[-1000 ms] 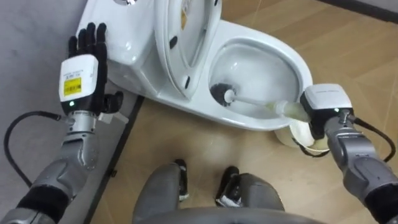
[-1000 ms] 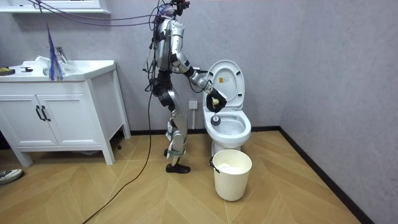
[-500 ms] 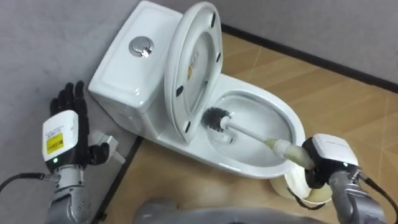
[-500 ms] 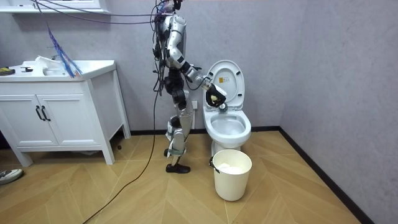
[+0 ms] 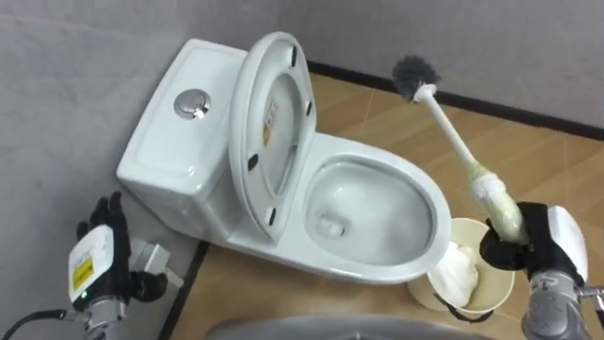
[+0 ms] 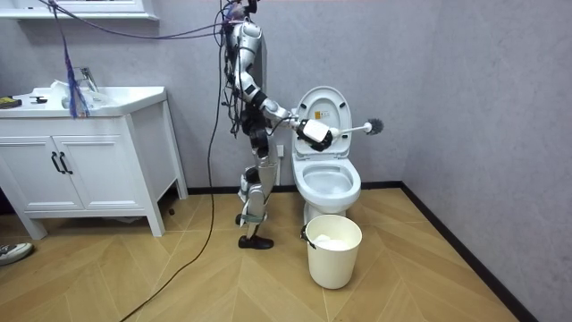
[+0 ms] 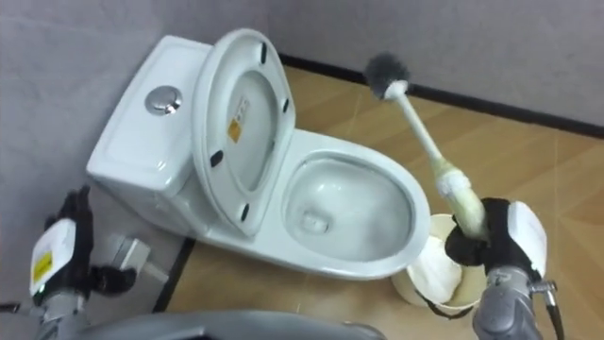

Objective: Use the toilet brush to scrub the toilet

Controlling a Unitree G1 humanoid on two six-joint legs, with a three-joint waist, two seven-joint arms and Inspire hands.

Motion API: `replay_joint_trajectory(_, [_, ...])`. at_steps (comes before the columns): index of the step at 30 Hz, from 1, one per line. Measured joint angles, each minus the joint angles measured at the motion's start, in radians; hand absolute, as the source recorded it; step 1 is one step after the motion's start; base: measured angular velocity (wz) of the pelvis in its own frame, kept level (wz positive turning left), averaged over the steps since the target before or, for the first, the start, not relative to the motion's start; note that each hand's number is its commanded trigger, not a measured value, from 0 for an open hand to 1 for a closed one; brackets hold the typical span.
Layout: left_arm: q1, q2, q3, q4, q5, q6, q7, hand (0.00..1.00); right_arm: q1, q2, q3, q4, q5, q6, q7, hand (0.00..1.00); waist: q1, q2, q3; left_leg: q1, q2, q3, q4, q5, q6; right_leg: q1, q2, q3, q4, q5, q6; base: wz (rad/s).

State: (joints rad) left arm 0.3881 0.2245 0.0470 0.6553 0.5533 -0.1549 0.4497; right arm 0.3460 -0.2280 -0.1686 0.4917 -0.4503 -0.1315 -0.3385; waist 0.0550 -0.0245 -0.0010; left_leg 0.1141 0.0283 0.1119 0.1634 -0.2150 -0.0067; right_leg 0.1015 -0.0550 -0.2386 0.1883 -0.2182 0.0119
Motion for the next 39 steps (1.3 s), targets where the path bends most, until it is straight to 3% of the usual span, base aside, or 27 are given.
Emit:
replay_joint_trajectory(1, [-0.014,-0.014,0.026,0.056,-0.048,0.007,-0.022,0.00,-0.012,0.000,-0.003,0.029,0.016,-0.003,-0.019,1.00,-0.007,0.000,0.0001,0.001,0.001,0.004,0.000,0.000,0.000,-0.001,0.004,0.014,-0.005,0.005,-0.001,-0.33])
replay_joint_trajectory(4, [-0.038,-0.017,0.033,0.163,-0.172,0.043,-0.057,0.00,-0.024,0.003,-0.009,0.089,0.057,-0.004,-0.061,1.00,-0.032,0.002,-0.0026,0.006,0.002,0.020,-0.003,0.000,0.000,0.000,0.007,0.034,-0.004,0.007,-0.002,-0.20])
replay_joint_trajectory(9, [-0.040,-0.020,0.076,0.235,-0.317,0.065,-0.118,0.00,-0.039,0.009,-0.014,0.185,0.156,-0.003,-0.120,1.00,-0.033,-0.001,0.0002,0.032,0.011,0.058,-0.014,0.000,0.000,-0.007,0.012,0.080,-0.003,0.010,-0.003,-0.28])
replay_joint_trajectory(13, [-0.059,-0.028,0.112,0.281,-0.403,0.077,-0.154,0.00,-0.054,0.039,-0.020,0.253,0.228,-0.002,-0.140,1.00,-0.058,-0.002,0.0016,0.043,0.012,0.082,-0.014,0.000,0.000,-0.005,0.014,0.098,-0.002,0.012,-0.003,-0.14])
replay_joint_trajectory(16, [-0.069,-0.028,0.113,0.297,-0.417,0.083,-0.175,0.00,-0.054,0.040,-0.021,0.303,0.259,0.000,-0.141,1.00,-0.076,0.002,0.0041,0.046,0.012,0.097,-0.014,-0.001,-0.001,-0.005,0.014,0.102,-0.002,0.014,-0.001,-0.05])
replay_joint_trajectory(23, [-0.096,-0.029,0.121,0.349,-0.405,0.094,-0.235,0.00,-0.056,0.040,-0.023,0.403,0.310,0.003,-0.146,1.00,-0.082,0.014,0.0046,0.051,0.014,0.105,-0.032,-0.003,-0.003,-0.017,0.024,0.125,0.001,0.018,-0.001,-0.08])
replay_joint_trajectory(24, [-0.094,-0.029,0.121,0.349,-0.404,0.103,-0.245,0.00,-0.064,0.040,-0.023,0.427,0.328,0.003,-0.143,0.68,-0.082,0.013,0.0039,0.054,0.014,0.106,-0.033,-0.003,-0.003,-0.015,0.025,0.126,0.001,0.019,0.000,0.00])
replay_joint_trajectory(25, [-0.090,-0.030,0.120,0.349,-0.404,0.112,-0.250,0.00,-0.075,0.040,-0.023,0.453,0.342,0.007,-0.141,0.16,-0.082,0.012,0.0020,0.055,0.013,0.106,-0.033,-0.003,-0.003,-0.013,0.025,0.126,0.001,0.019,0.000,0.00])
replay_joint_trajectory(26, [-0.089,-0.031,0.121,0.349,-0.404,0.119,-0.261,0.00,-0.085,0.040,-0.024,0.470,0.348,0.018,-0.139,0.00,-0.082,0.013,0.0027,0.055,0.013,0.106,-0.033,-0.003,-0.003,-0.013,0.025,0.126,0.001,0.021,0.000,0.00])
replay_joint_trajectory(32, [-0.085,-0.038,0.138,0.360,-0.348,0.151,-0.288,0.00,-0.105,0.040,-0.035,0.522,0.335,0.034,-0.134,0.00,-0.077,0.015,0.0022,0.055,0.014,0.105,-0.031,-0.003,-0.003,-0.011,0.026,0.126,0.000,0.024,0.000,0.00])
replay_joint_trajectory(39, [-0.084,-0.041,0.145,0.360,-0.278,0.163,-0.309,0.00,-0.127,0.041,-0.057,0.557,0.327,0.048,-0.134,0.00,-0.077,0.013,0.0026,0.056,0.013,0.104,-0.029,-0.003,-0.003,-0.011,0.025,0.127,0.001,0.024,0.000,0.00])
